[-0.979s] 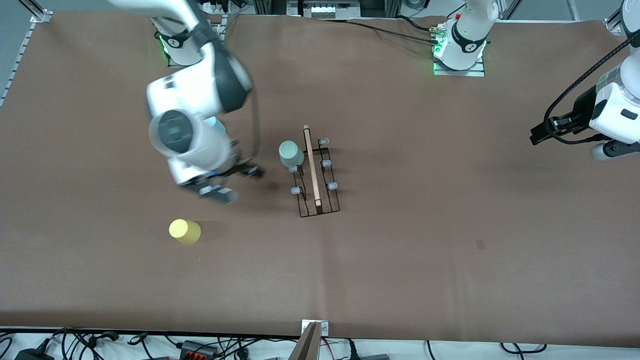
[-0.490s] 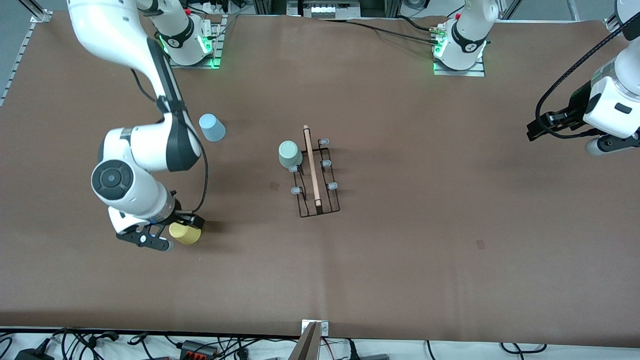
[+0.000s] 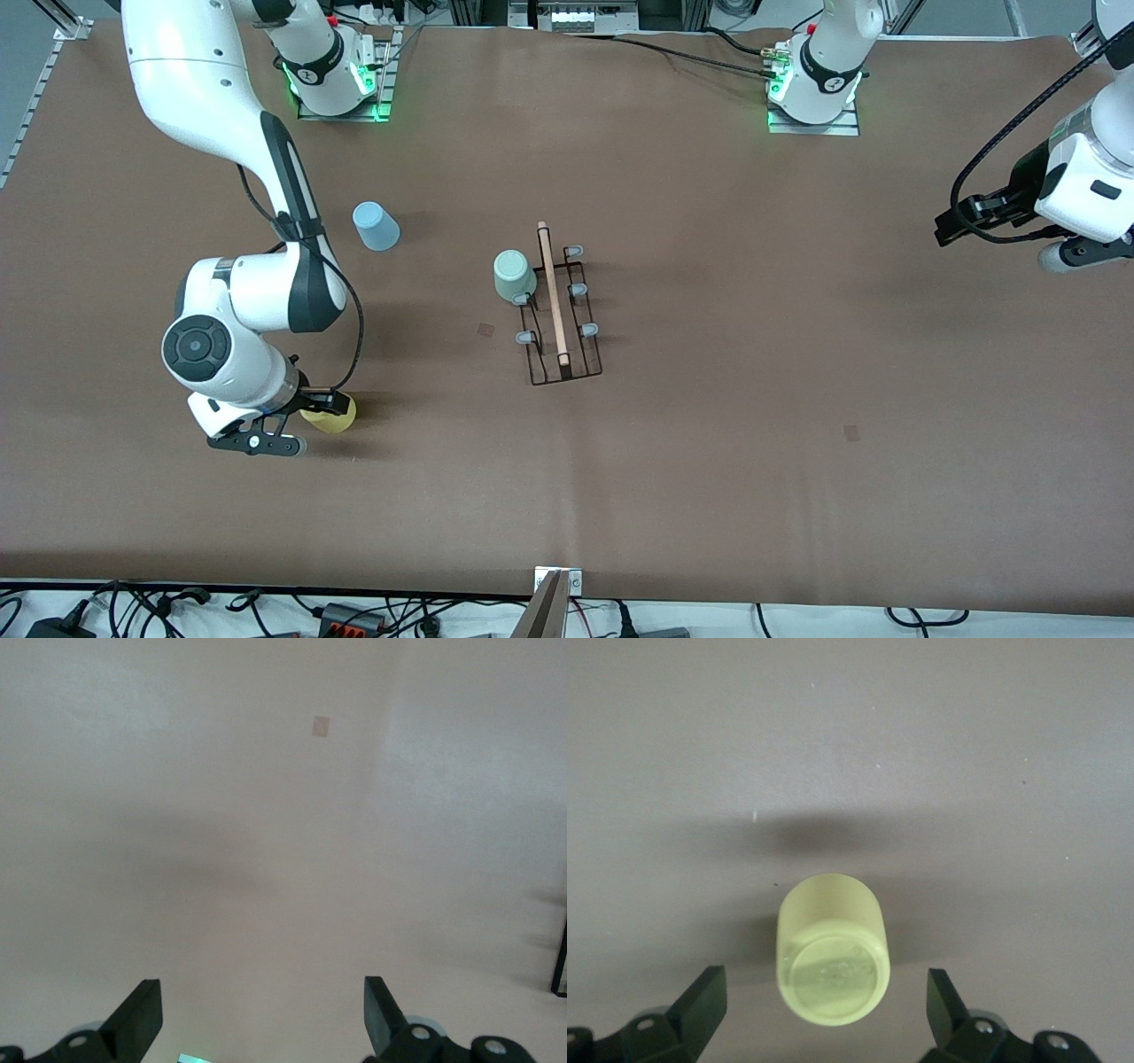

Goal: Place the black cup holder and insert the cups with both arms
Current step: 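Lower the right gripper onto the yellow cup and close it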

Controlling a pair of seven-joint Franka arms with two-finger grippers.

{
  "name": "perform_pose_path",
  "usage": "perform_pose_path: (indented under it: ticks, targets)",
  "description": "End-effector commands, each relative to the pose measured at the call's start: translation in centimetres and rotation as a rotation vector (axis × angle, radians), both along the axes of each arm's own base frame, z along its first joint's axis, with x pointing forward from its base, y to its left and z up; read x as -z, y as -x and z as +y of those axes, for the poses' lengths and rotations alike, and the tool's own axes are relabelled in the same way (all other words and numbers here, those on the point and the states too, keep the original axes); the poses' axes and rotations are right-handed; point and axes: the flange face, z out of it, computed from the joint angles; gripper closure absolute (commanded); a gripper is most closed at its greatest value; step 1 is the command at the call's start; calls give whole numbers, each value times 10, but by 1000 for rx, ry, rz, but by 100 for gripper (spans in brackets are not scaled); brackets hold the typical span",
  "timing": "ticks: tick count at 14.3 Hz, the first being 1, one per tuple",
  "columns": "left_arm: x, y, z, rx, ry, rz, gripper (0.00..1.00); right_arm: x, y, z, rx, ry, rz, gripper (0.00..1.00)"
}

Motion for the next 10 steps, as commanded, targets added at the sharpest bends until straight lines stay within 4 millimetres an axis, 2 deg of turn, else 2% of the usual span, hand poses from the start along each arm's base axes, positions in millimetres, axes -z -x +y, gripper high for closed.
perform_pose_path:
  ticks: [1,9,10]
  targets:
    - [4,0,7,4,17,12,0,17,-4,4,-37,-6,15,0]
    - [4,0,3,11,18,15,0,40,-3,3,-40,1,20,0]
    - [4,0,3,11,18,15,0,39,-3,3,-41,0,20,5]
